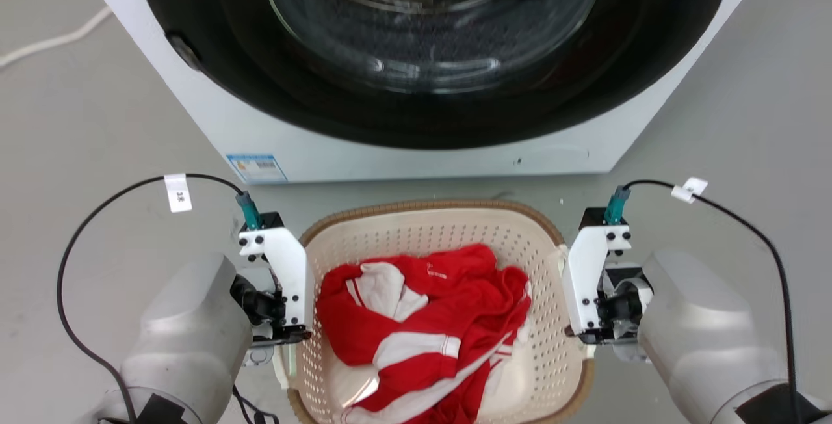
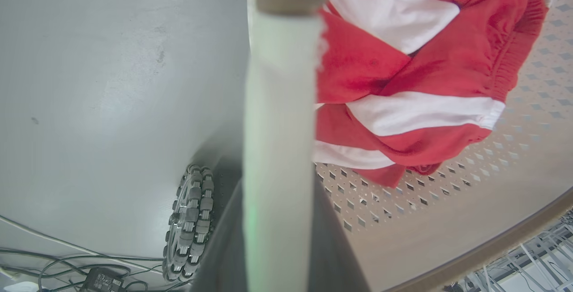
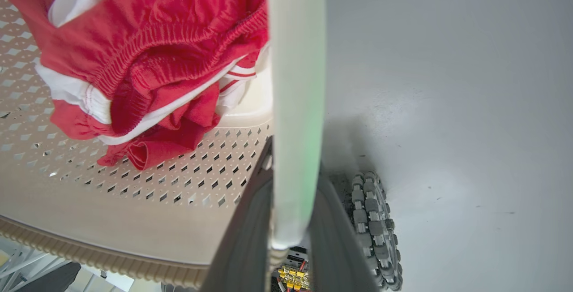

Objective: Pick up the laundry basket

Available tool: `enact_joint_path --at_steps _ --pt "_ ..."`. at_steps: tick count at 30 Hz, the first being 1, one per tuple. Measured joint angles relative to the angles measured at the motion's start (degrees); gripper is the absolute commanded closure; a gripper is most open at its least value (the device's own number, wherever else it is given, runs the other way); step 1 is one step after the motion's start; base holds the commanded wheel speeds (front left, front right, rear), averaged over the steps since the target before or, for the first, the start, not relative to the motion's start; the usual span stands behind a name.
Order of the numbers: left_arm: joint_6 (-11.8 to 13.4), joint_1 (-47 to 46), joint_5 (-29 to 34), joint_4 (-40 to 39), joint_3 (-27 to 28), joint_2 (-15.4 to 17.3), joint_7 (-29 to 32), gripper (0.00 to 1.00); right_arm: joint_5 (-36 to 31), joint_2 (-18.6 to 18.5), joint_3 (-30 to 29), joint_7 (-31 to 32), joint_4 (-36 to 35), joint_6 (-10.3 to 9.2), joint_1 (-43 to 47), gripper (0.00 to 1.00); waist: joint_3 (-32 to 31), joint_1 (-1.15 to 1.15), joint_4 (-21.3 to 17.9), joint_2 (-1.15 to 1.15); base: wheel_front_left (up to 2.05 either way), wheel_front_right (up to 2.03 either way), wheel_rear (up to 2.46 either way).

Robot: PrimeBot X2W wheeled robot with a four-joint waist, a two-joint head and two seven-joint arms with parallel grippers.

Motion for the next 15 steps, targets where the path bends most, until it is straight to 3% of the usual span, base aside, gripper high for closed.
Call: enact_joint_path --at_steps 15 --pt "0.0 4.2 -2.03 1.04 -0.88 -1.3 3.69 1.0 -5.35 0.08 -7.03 8.39 -0.02 0.0 4.21 1.0 -10.29 0.0 -0.87 0.0 0.0 0.0 0.0"
